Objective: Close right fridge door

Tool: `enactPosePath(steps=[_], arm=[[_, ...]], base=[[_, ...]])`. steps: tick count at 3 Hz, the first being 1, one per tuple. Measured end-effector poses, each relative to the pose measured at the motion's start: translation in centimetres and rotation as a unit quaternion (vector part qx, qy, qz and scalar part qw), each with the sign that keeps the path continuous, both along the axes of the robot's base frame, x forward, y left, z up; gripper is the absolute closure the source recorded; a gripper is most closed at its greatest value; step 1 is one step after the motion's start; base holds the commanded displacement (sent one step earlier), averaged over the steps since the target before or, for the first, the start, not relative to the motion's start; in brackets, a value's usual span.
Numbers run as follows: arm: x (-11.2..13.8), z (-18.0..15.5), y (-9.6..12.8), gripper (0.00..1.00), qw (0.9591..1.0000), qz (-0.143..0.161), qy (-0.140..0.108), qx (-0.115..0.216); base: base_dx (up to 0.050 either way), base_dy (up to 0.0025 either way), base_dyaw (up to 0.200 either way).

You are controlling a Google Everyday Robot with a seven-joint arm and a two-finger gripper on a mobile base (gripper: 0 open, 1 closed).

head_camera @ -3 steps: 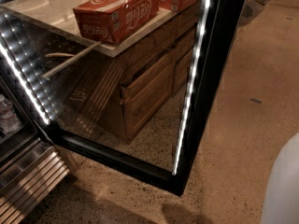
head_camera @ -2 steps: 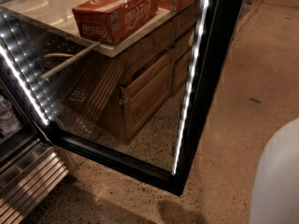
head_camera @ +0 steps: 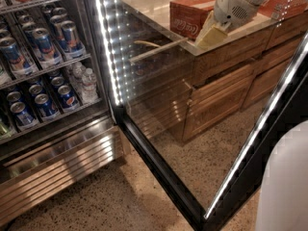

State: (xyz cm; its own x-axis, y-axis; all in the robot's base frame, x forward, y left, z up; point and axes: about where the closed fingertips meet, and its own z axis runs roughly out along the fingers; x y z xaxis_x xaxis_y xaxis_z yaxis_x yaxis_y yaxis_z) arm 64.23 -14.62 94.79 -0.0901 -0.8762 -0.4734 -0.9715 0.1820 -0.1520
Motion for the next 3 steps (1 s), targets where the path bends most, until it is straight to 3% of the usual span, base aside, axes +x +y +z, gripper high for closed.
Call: enactPosePath(steps=[1, 2, 3], arm=[[0.0, 0.0, 0.0, 1.0, 1.0, 0.0, 0.0, 0.0], [0.0, 0.0, 0.0, 1.0, 1.0, 0.0, 0.0, 0.0], [0.0, 0.0, 0.0, 1.0, 1.0, 0.0, 0.0, 0.0]], base=[[0.0, 0.00001, 0.192], [-0.049, -0.00005, 0.0], [0.0, -0.00001, 0.198]])
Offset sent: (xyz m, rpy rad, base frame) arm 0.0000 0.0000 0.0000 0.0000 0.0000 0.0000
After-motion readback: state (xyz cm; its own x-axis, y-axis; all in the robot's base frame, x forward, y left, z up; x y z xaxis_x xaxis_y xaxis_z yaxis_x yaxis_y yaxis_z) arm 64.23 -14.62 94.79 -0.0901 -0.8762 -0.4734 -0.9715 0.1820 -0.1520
